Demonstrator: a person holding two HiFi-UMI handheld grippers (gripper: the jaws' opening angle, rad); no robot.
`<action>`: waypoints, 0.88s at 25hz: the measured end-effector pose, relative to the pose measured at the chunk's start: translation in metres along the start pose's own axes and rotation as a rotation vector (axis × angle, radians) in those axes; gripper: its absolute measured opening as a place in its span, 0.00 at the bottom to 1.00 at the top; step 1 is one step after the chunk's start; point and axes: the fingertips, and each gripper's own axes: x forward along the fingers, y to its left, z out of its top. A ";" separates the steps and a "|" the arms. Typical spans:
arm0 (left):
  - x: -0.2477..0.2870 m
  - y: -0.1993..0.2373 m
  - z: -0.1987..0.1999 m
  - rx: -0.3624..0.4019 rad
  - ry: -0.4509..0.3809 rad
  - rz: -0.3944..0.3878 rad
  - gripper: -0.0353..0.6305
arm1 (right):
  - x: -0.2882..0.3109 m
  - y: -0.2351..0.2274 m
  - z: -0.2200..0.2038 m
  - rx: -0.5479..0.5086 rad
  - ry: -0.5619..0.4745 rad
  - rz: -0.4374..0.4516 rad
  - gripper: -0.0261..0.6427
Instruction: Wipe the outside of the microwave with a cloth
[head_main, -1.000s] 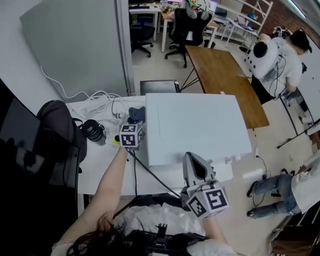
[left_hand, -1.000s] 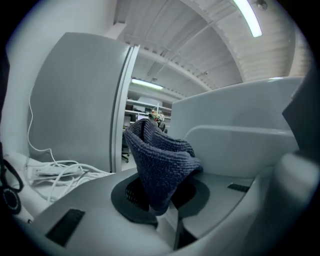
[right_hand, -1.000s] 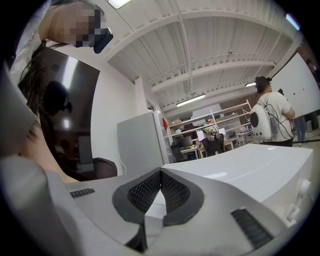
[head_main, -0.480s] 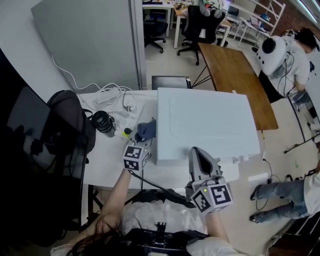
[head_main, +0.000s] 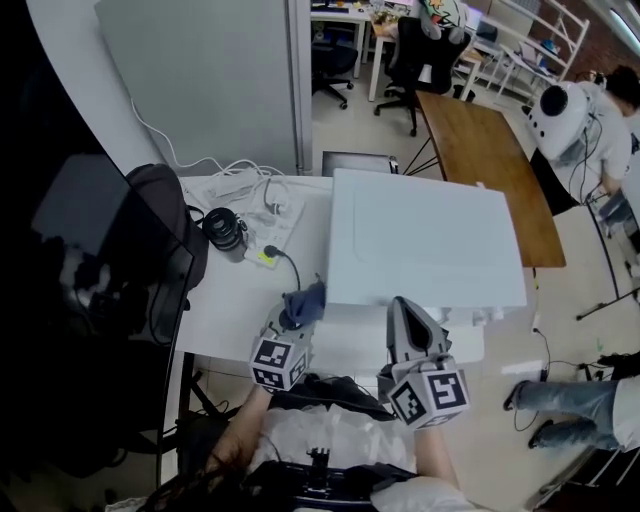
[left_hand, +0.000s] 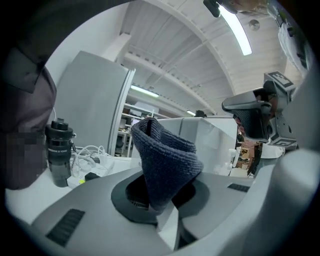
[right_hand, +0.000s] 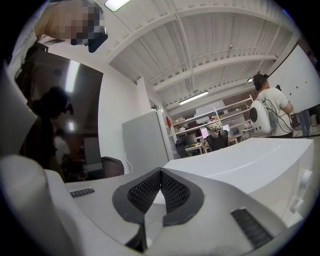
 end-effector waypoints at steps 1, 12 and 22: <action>-0.006 -0.003 0.000 0.004 -0.003 -0.002 0.12 | -0.003 0.000 -0.001 0.002 -0.003 -0.004 0.06; -0.075 -0.042 0.010 0.023 -0.080 0.081 0.12 | -0.062 -0.020 -0.013 0.008 -0.012 -0.030 0.06; -0.111 -0.147 0.024 0.052 -0.172 0.202 0.12 | -0.148 -0.051 -0.008 -0.090 -0.052 0.083 0.06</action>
